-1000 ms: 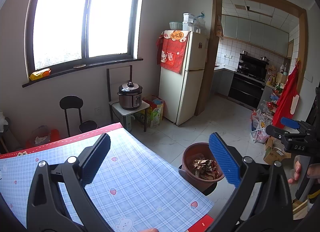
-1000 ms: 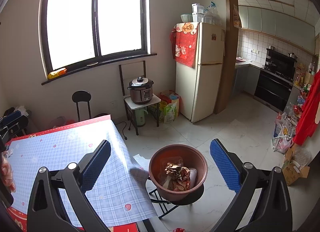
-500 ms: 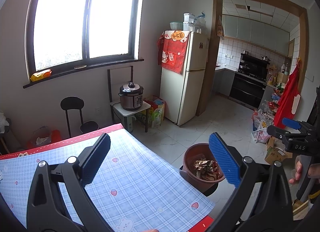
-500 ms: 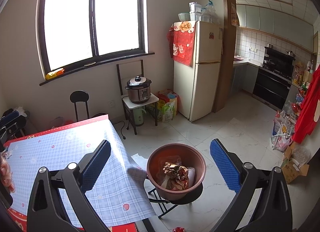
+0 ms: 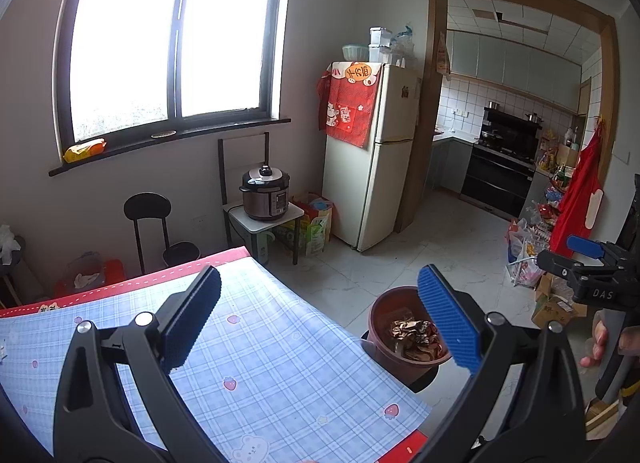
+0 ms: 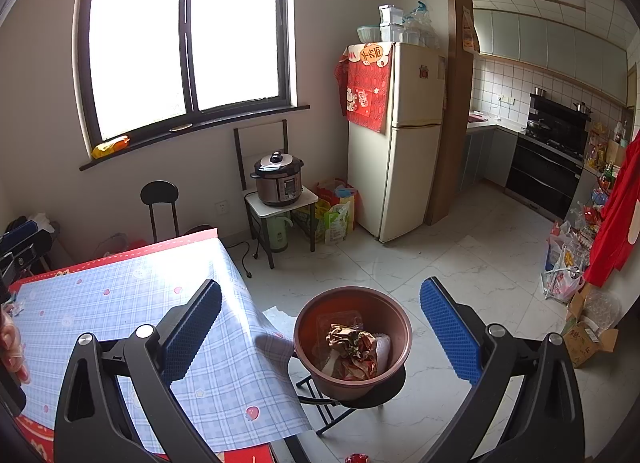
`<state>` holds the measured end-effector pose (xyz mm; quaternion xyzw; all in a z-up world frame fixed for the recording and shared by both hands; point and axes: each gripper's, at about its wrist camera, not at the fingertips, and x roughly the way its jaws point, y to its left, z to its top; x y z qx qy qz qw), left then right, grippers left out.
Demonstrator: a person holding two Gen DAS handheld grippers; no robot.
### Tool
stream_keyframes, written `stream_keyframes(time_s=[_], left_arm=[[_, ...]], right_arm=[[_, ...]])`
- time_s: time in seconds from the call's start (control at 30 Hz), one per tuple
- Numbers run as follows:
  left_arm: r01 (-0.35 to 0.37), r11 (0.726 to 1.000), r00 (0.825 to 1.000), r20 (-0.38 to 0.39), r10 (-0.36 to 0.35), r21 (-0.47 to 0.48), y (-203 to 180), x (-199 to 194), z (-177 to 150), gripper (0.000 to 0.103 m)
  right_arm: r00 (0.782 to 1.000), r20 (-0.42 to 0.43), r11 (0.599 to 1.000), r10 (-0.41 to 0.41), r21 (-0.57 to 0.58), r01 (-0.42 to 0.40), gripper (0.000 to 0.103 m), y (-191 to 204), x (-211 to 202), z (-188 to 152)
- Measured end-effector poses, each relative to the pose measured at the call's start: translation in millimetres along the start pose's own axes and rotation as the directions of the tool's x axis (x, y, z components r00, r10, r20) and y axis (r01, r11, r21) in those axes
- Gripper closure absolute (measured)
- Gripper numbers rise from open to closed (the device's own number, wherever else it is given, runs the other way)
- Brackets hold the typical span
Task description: Collect trash
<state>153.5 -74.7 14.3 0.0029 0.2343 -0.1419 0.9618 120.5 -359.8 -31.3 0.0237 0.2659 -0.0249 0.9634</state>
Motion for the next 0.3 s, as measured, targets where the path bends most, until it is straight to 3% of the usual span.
stream_keyframes(time_s=[0.3], left_arm=[[-0.022,1.000,1.000,0.005,0.022,-0.008,-1.7,-2.6,-2.5,0.006]], right_arm=[[1.000,0.000,1.000,0.001,-0.001,-0.001,0.005,-0.5,-0.1,0.2]])
